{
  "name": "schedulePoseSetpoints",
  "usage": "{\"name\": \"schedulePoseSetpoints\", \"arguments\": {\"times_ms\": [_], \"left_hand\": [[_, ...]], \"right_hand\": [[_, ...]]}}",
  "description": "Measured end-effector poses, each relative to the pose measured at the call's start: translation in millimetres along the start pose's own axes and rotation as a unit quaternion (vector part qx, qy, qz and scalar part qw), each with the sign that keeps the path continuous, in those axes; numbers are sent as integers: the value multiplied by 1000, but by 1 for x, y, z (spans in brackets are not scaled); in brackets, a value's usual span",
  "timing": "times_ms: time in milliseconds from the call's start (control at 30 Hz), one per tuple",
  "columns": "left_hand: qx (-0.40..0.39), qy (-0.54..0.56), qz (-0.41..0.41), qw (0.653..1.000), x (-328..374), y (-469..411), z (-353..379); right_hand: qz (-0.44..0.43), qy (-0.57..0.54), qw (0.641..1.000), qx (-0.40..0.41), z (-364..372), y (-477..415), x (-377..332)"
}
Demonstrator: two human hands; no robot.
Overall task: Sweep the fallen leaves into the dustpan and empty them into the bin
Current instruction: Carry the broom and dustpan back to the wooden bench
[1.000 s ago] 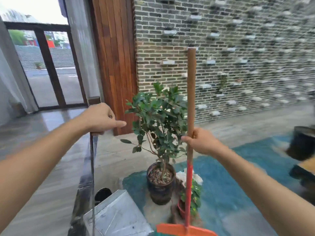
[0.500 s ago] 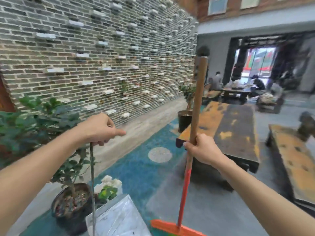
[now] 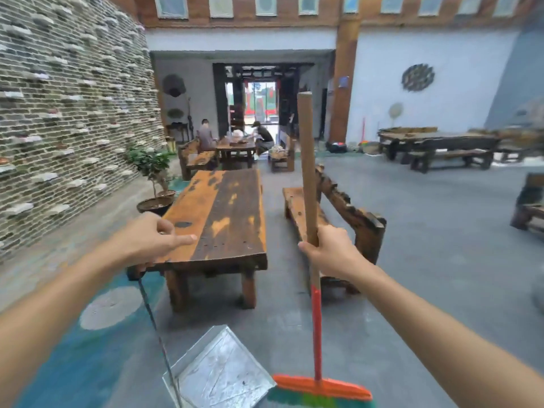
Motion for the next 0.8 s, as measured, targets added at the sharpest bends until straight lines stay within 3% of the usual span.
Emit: {"name": "schedulePoseSetpoints", "arguments": {"times_ms": [200,467,667,800], "left_hand": [[-4,-90,154,984,99,-90,129],[-126,-74,296,944,209,-205,302],[-232,-64,348,906,295,-275,402],[-254,-63,391,882,351,-317,462]], "right_hand": [[145,27,987,61,-24,-8,147],[304,57,944,119,-44,-37,290],[396,81,902,154,-71,-73,367],[429,101,878,185,-87,-97,416]]}}
Point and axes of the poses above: each hand's wrist, its own y-axis away from the middle knuckle, its own z-axis out of the palm, x = y × z, the point moved 3 cm from there along -y, towards the middle knuckle, and after that the axes turned 15 degrees about y, right-handed, at the moved point
